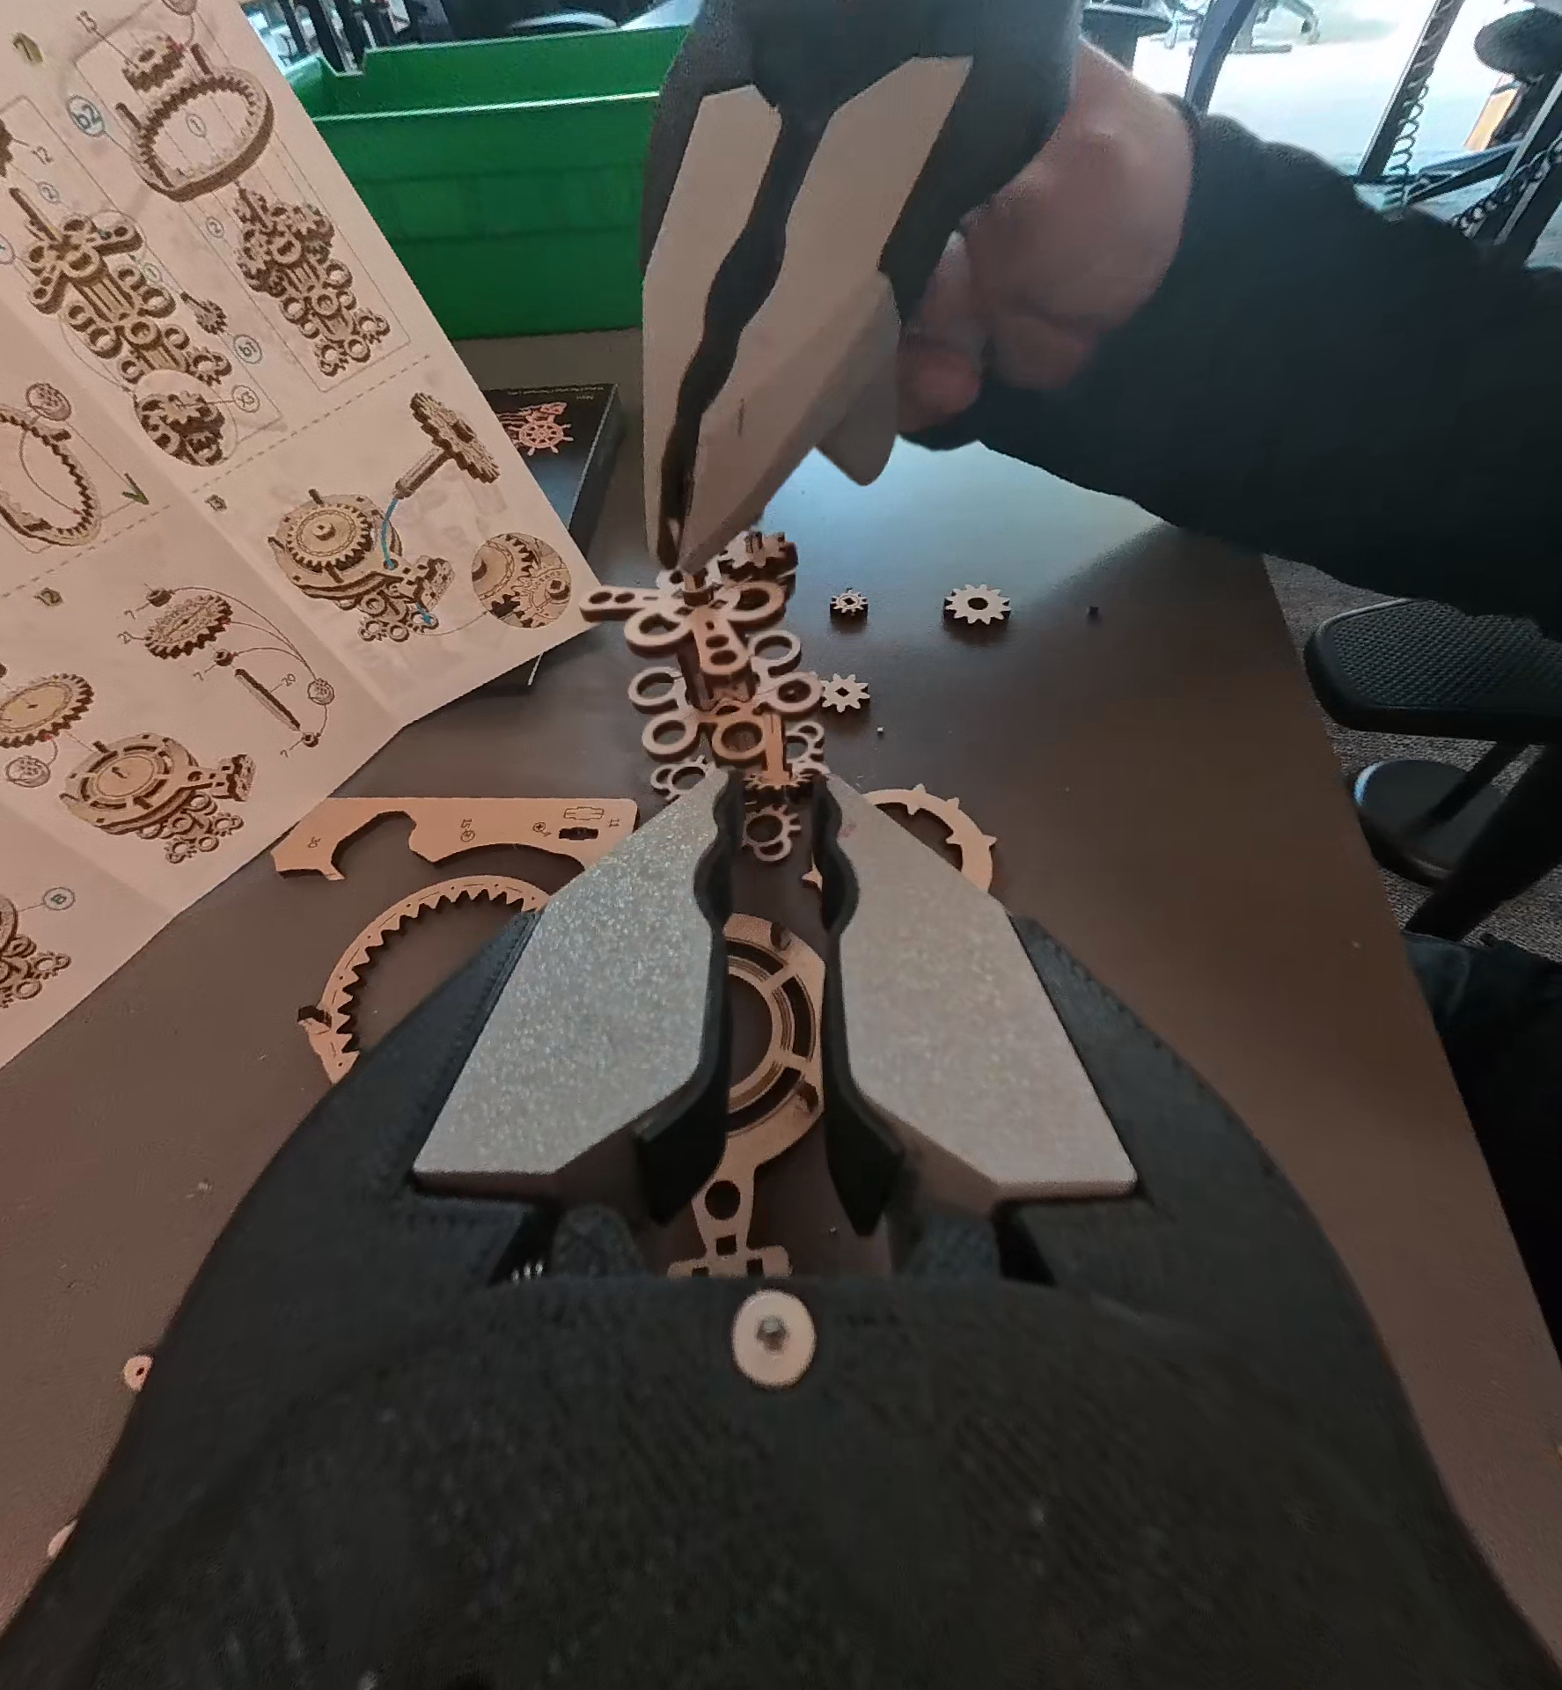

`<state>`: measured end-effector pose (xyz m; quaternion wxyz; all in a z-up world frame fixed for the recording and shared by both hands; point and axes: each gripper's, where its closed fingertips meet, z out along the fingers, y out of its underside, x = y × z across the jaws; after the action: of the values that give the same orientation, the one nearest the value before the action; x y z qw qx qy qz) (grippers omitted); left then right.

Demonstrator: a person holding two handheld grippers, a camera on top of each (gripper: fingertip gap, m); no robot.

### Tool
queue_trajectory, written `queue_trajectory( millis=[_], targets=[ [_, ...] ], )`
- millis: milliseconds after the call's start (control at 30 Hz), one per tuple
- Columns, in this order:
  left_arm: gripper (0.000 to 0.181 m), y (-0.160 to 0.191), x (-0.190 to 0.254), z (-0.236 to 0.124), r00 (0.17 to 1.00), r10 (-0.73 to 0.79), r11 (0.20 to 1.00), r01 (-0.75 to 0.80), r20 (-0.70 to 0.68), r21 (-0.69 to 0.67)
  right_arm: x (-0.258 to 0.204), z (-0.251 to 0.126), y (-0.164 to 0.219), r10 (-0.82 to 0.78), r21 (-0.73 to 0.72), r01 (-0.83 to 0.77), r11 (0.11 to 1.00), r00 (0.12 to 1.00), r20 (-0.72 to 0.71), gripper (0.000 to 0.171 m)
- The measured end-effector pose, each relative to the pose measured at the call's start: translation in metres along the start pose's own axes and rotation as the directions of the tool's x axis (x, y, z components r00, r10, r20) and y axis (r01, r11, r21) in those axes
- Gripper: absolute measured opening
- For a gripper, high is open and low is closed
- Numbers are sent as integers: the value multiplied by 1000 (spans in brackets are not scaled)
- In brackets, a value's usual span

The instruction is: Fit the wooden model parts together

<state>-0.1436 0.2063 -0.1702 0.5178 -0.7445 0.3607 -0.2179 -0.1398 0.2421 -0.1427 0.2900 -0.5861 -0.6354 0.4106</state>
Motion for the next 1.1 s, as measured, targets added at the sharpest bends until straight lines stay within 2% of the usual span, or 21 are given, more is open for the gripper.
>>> queue_trajectory(
  millis=[133, 333, 567, 933, 1100],
  targets=[
    [11, -3, -2, -2, 1000, -17, 1000, 17, -5, 22, -14, -8, -13, 33, 113, -43, 993, 995, 92, 0],
    [11, -6, -3, -3, 997, 70, 997, -72, 40, 37, -20, -8, -20, 8, 197, -16, 980, 999, 44, 0],
    [11, -5, -5, -4, 983, 152, 988, -154, 102, 5, -20, -7, -20, -91, 144, 108, 984, 989, -121, 0],
    [11, -9, -8, -9, 981, 154, 987, -158, 114, 27, -22, -1, -21, -83, 142, 102, 985, 987, -135, 0],
    [11, -10, -8, -9, 968, 202, 979, -204, 147, 4, -25, 0, -25, -87, 163, 111, 980, 985, -149, 0]
  ],
)
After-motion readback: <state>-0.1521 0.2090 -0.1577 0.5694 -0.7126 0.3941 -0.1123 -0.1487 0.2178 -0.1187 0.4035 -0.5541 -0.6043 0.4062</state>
